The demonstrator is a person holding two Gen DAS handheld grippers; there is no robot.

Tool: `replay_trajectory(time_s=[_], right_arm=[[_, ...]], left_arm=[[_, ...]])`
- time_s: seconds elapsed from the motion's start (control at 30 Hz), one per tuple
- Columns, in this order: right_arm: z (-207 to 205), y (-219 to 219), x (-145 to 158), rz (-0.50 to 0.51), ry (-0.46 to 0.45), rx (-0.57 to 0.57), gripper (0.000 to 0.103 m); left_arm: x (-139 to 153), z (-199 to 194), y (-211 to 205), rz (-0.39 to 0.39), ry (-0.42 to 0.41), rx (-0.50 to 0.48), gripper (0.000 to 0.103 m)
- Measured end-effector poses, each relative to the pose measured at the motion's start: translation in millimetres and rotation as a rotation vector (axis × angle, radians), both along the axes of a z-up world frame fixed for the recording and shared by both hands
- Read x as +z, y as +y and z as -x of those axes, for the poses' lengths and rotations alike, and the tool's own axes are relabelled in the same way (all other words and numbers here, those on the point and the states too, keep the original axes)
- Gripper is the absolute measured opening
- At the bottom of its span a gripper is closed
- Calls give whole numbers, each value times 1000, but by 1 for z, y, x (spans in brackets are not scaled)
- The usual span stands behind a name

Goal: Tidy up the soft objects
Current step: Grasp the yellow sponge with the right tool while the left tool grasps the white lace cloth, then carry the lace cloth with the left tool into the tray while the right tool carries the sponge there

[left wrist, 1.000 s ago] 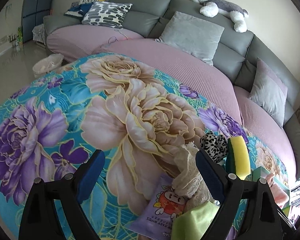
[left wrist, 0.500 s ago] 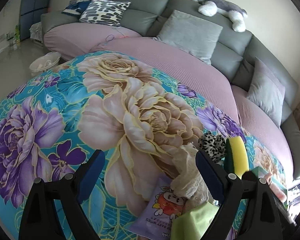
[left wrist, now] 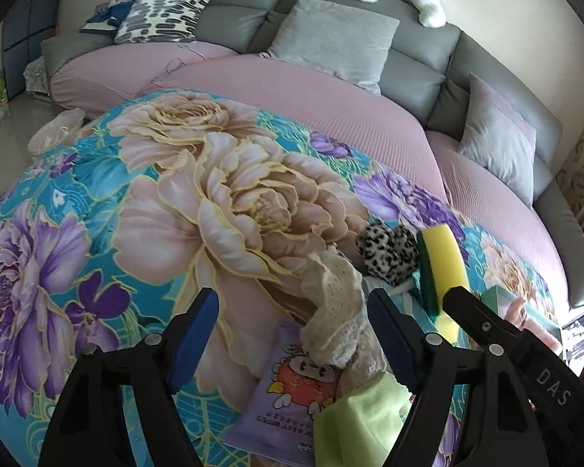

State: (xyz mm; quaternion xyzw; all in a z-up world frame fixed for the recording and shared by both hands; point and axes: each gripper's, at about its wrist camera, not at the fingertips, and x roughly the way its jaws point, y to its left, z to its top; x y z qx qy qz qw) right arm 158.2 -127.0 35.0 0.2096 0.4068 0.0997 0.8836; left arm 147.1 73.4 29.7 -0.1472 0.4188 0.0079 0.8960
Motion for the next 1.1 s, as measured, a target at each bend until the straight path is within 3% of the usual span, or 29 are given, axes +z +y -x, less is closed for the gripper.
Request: replay_trajectory(time_s=[0.1, 0.17, 0.47, 0.83, 1.1], right_arm=[[0, -2, -2, -21, -1, 1, 40], [0, -4, -2, -28, -2, 3, 33], [5, -6, 0, -40, -13, 9, 21], [16, -22, 16, -42, -62, -25, 14], [24, -34, 29, -56, -100, -42, 13]], left_arm=[[-5, -3, -4, 14, 18, -24, 59], [-9, -4, -7, 19, 31, -38, 54], [-14, -6, -14, 17, 49, -71, 14], [0, -2, -15, 36, -13, -75, 10], [29, 10, -13, 22, -130, -52, 9]])
